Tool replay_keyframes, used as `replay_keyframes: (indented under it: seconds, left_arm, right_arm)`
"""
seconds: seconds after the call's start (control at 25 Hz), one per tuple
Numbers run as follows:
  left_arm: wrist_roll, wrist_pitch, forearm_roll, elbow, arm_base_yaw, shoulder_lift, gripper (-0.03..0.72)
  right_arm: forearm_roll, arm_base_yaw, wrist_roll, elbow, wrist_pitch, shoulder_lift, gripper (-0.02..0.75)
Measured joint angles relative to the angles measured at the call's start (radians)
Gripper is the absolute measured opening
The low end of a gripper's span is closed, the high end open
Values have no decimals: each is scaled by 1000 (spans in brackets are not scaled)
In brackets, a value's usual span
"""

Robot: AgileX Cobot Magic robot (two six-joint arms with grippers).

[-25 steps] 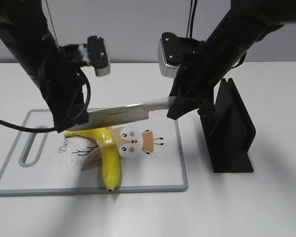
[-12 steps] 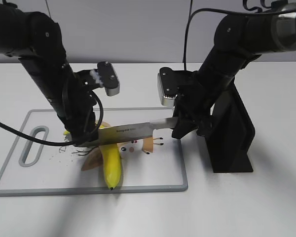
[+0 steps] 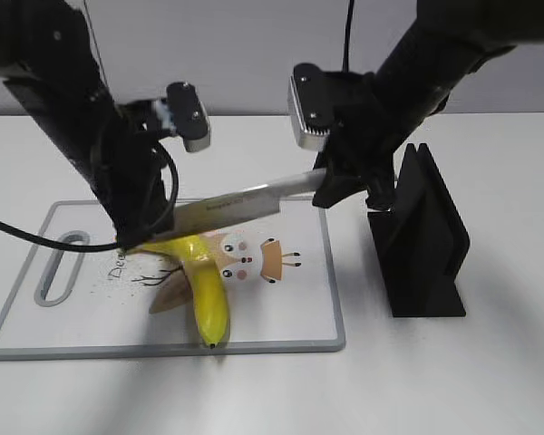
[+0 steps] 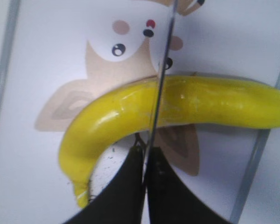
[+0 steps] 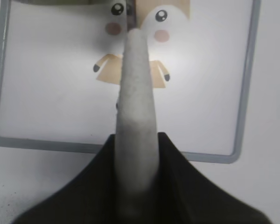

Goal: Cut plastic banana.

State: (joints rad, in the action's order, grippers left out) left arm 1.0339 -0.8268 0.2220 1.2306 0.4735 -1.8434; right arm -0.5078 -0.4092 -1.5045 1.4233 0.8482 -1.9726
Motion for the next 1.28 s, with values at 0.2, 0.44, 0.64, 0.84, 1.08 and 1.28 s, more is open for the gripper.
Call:
replay_keyframes:
  seconds: [0.2,0.44,0.64,0.84,1.08,1.28]
  left_arm:
    - [-2,-37,-48,0,2,161,-7]
    - [-10,-109,-48,0,6,318,-7]
    - [-9,-110,-49,-2,6,343,-7]
    - [-19,-111,-49,-2,5,343,76]
    - [-24,-107,-59,-10,0,345,547]
    - [-57,-58,-121,-8,-10,354,621]
  right_arm:
    - [-25,-2,1,0,14,114,193]
    - [-63,-4,1,3,69,204,191]
    - [-70,-4,2,3,69,211,191]
    - [-65,-4,11,3,76,211,190]
    - [-43,0,27,3,68,211,190]
    - [-36,0,72,3,68,211,190]
